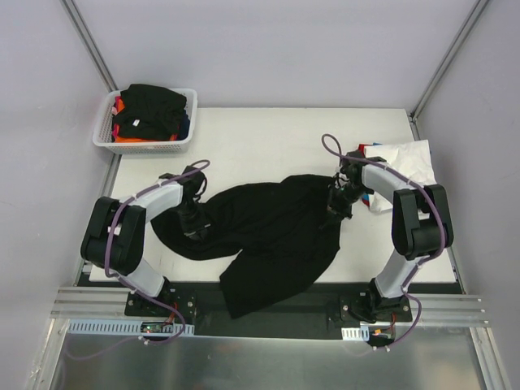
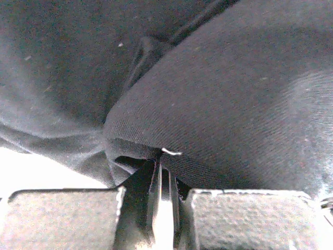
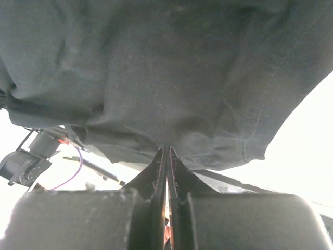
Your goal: Fold and stack the t-shirts
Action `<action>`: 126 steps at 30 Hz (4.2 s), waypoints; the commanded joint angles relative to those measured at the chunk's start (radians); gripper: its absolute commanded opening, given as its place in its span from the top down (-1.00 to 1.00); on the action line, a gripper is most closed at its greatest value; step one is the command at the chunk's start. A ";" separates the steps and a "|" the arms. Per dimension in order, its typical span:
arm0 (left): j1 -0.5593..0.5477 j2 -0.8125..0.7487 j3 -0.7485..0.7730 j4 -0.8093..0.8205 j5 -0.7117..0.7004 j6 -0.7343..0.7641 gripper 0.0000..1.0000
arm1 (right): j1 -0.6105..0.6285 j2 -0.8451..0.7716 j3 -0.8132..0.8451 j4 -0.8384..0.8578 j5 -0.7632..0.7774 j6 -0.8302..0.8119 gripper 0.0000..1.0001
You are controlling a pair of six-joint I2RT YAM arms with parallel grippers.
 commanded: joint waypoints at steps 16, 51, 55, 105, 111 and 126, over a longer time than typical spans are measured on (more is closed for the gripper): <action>-0.027 -0.073 -0.062 -0.072 -0.021 -0.058 1.00 | 0.074 0.174 0.123 0.089 -0.038 -0.038 0.98; 0.013 -0.041 0.223 -0.164 -0.134 -0.038 0.98 | -0.141 0.461 0.679 0.087 -0.186 -0.007 0.98; 0.013 -0.112 0.450 -0.244 -0.257 -0.037 -0.13 | -0.138 0.346 0.567 0.104 -0.206 -0.004 0.97; 0.014 -0.031 0.089 0.029 -0.274 0.002 0.86 | -0.095 0.074 0.247 0.032 -0.160 -0.087 0.98; 0.013 -0.053 0.098 -0.002 -0.289 0.012 0.93 | -0.095 0.076 0.235 0.032 -0.158 -0.090 0.98; 0.039 0.225 0.852 -0.298 -0.415 0.029 0.62 | -0.065 0.096 0.234 0.037 -0.160 -0.085 0.98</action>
